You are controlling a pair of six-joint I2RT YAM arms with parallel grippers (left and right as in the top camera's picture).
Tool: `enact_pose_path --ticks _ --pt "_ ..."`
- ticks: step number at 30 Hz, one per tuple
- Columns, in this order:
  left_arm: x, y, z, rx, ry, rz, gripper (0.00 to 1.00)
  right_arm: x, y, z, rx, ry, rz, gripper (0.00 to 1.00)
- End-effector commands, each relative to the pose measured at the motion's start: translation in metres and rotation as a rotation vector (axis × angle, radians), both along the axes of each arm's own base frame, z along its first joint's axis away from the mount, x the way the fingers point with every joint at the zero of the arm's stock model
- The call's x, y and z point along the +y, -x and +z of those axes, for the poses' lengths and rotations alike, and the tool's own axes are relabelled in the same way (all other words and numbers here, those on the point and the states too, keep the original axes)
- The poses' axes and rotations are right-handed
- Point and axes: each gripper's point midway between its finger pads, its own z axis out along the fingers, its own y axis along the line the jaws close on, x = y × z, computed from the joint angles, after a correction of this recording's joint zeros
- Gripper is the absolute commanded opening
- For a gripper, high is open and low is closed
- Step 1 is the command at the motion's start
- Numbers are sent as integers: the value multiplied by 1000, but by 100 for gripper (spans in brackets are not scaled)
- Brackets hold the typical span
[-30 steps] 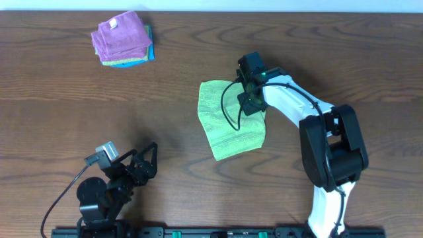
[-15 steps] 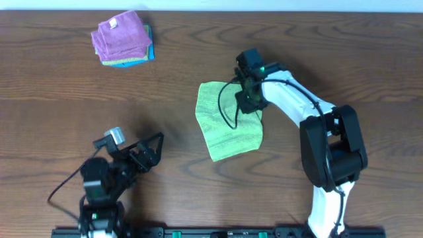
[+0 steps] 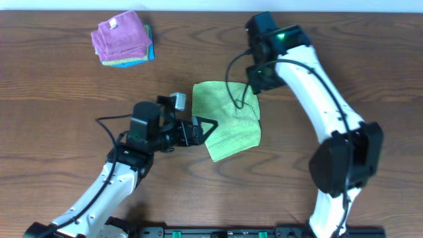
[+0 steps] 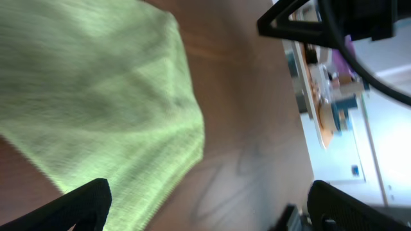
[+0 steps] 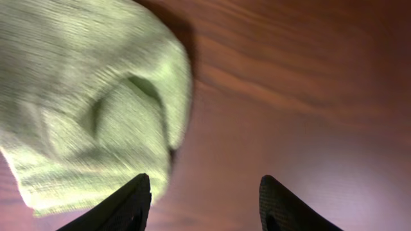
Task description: Fold the cloth
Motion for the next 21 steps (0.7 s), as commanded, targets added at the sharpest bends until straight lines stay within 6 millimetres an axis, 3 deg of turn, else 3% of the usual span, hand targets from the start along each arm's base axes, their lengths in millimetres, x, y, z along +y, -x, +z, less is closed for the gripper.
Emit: enact_pose_path --ticks 1,4,5,8,12,18,21 --pt "-7 8 -1 14 -12 -43 99 -28 6 44 -88 -5 -110 52" --pt "-10 20 -9 65 -24 -77 100 -46 18 71 -136 -22 -146 50" --pt "-11 25 -9 70 -20 -105 95 -52 25 83 -160 -30 -159 50" --pt "-8 34 -12 82 -53 -113 93 -69 54 108 -219 -46 -179 52" --pt "5 45 -8 53 -131 -84 95 -80 97 120 -303 -67 -170 56" --pt "27 73 -6 47 -258 -43 97 -79 152 110 -396 -178 -153 64" --pt "29 85 -15 49 -323 -48 98 -67 173 86 -381 -281 -146 63"
